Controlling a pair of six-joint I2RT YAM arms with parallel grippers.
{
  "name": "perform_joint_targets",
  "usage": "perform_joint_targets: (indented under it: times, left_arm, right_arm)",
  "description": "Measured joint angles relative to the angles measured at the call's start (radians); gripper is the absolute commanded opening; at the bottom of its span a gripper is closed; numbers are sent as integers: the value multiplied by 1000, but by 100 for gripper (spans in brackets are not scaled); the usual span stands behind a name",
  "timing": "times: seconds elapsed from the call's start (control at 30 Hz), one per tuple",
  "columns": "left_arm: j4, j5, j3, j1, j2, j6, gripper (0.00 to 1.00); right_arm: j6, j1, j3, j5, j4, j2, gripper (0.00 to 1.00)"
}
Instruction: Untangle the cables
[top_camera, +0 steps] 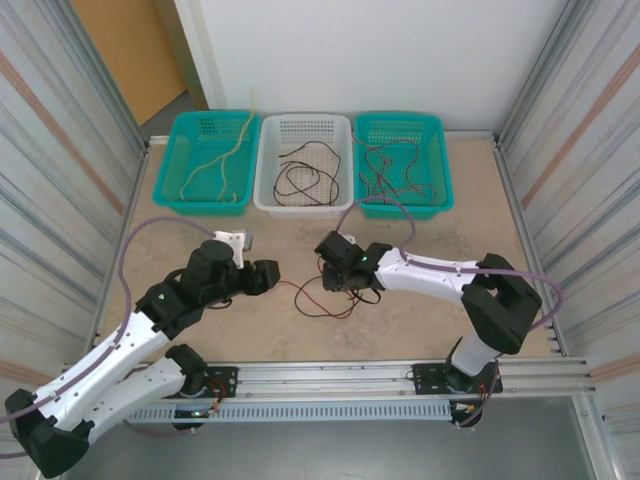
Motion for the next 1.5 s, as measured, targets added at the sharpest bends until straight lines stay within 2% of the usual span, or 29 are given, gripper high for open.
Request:
perform_joint_targets:
  times: [0.27, 0.57, 0.93, 1.0, 1.23, 1.5]
  left_arm:
    - [61, 34, -6, 2, 32, -6, 52]
    - [90, 37, -6, 5, 66, -5, 51]
    - [82, 36, 1, 6, 67, 0, 51]
    - [83, 36, 5, 6, 68, 0, 51]
    - [82, 47, 39, 6, 119, 8, 63]
    - [99, 61, 85, 6, 135, 40, 78]
  right_arm:
    - [-13, 48, 2, 53, -118, 6, 42]
    - [-5, 63, 7, 95, -182, 76, 31]
    - [13, 65, 40, 147, -242, 98, 7]
    - [12, 67, 40, 156, -254, 79, 0]
    - [-25, 85, 65, 214, -285, -92, 0]
    - [-160, 130, 230, 277, -272, -312, 0]
